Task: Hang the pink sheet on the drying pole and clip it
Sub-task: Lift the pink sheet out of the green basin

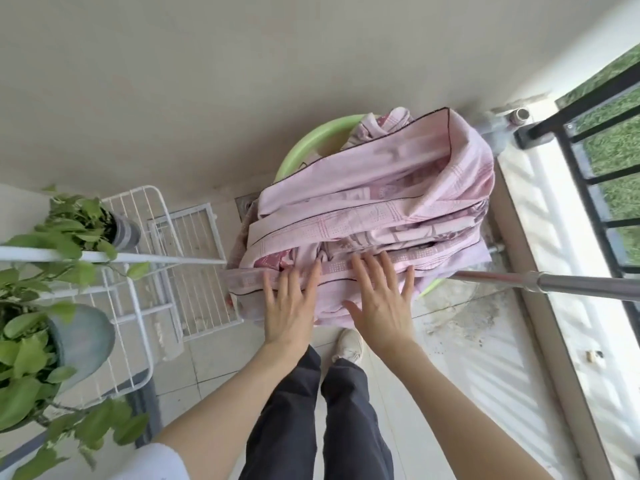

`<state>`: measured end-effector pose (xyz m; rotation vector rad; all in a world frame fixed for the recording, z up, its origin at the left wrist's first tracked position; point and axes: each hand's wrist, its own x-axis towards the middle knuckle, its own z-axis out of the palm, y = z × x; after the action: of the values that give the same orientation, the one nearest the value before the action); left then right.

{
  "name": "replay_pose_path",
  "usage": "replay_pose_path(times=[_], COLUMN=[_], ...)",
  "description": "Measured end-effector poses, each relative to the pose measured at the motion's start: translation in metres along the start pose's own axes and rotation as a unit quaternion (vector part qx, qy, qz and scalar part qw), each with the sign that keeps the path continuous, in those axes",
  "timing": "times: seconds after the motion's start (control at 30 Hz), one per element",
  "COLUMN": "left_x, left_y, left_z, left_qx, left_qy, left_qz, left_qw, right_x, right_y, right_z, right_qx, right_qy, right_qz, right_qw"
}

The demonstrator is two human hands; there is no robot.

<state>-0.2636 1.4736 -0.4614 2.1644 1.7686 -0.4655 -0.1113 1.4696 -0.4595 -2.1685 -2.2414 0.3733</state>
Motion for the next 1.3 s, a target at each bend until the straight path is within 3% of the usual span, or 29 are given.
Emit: replay_pose_path(times=[0.13,0.23,0.27,0.33,0.37,0.43,0.53,0.6,0.7,0.8,0.87,0.9,0.97,1.03,1.2,1.3], left_x=[-0.003,-0.018,-0.023,-0.029,-0.031,-0.037,-0.049,-0.060,-0.071,-0.054,-0.028,-0.015,0.002,0.011,0.021,0.016], left_y=[0.000,0.002,0.003,0.009,0.013,0.024,0.044,0.048,0.031,-0.006,-0.029,-0.036,-0.038,-0.031,-0.007,0.009], left_z=[-0.021,-0.056,-0.070,-0.097,-0.109,-0.133,-0.156,-0.160,-0.162,-0.158,-0.158,-0.157,-0.150,-0.146,-0.156,-0.184], left_qx=[-0.036,-0.086,-0.102,-0.138,-0.153,-0.168,-0.232,-0.325,-0.428,-0.423,-0.450,-0.451,-0.452,-0.491,-0.520,-0.546], left_qy=[0.085,0.094,0.092,0.090,0.093,0.097,0.051,-0.012,0.023,0.087,0.010,-0.046,-0.148,-0.196,-0.088,-0.078], left_qz=[0.024,0.021,0.024,0.036,0.045,0.077,0.114,0.117,0.104,-0.067,-0.203,-0.232,-0.217,-0.172,-0.101,-0.026], left_qw=[0.995,0.992,0.990,0.986,0.983,0.978,0.965,0.938,0.897,0.899,0.870,0.861,0.852,0.831,0.843,0.834], right_x=[-0.019,-0.040,-0.044,-0.048,-0.049,-0.044,-0.031,-0.025,-0.033,-0.046,-0.051,-0.052,-0.054,-0.055,-0.057,-0.056], right_y=[-0.002,-0.011,-0.014,-0.020,-0.022,-0.028,-0.034,-0.029,-0.017,-0.007,0.000,0.004,0.008,0.010,0.016,0.021], right_z=[-0.009,-0.040,-0.054,-0.081,-0.091,-0.106,-0.117,-0.130,-0.136,-0.133,-0.132,-0.131,-0.133,-0.137,-0.146,-0.152], right_qx=[0.139,0.316,0.390,0.549,0.611,0.707,0.848,0.875,0.865,0.855,0.855,0.854,0.853,0.848,0.827,0.801], right_qy=[0.031,0.039,0.008,-0.091,-0.142,-0.205,-0.131,-0.084,-0.082,-0.056,-0.044,-0.037,-0.037,-0.042,-0.045,-0.032], right_qz=[0.051,0.202,0.277,0.406,0.434,0.414,0.321,0.314,0.342,0.389,0.404,0.407,0.400,0.397,0.402,0.401], right_qw=[0.988,0.926,0.878,0.725,0.647,0.535,0.402,0.359,0.358,0.339,0.323,0.323,0.332,0.348,0.390,0.443])
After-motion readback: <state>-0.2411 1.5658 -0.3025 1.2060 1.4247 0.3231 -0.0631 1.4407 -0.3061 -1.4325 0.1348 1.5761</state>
